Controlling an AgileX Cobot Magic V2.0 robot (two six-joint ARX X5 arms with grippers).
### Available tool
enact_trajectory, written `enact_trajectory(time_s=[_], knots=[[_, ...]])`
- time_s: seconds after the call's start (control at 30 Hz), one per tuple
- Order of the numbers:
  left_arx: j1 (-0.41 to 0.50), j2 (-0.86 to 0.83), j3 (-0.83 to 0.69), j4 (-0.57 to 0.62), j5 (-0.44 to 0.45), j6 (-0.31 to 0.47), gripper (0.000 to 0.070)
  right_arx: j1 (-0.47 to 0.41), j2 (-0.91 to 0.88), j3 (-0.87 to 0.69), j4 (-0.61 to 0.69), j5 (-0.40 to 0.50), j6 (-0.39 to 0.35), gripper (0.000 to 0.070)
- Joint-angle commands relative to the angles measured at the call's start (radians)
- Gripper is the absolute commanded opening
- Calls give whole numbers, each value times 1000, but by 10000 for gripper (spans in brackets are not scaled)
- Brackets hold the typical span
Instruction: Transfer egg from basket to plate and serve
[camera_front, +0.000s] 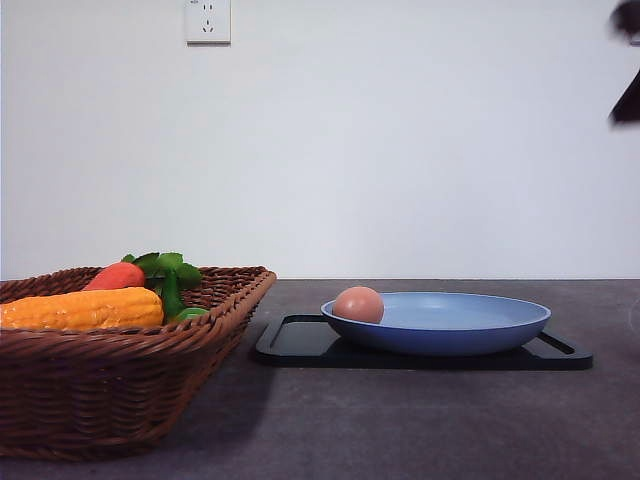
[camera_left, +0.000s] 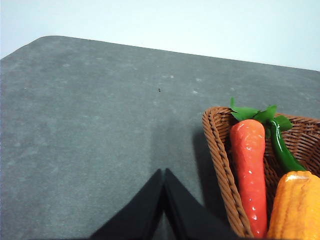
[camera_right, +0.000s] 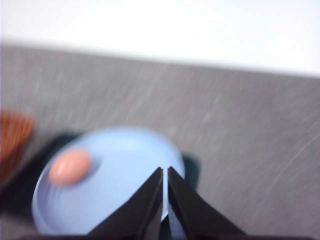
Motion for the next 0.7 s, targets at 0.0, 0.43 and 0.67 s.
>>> enact_trajectory(time_s=[0.0,0.43,0.67], knots=[[2,-2,-28,-4,0,-7,0,-28,-59,-10,-1,4,-32,0],[2,-2,-28,-4,0,-7,0,-393,-418,-162,-12,-141,-34,0],[2,-2,-28,-4,0,-7,0,-482,-435,-256,-39,-289,-26,0]])
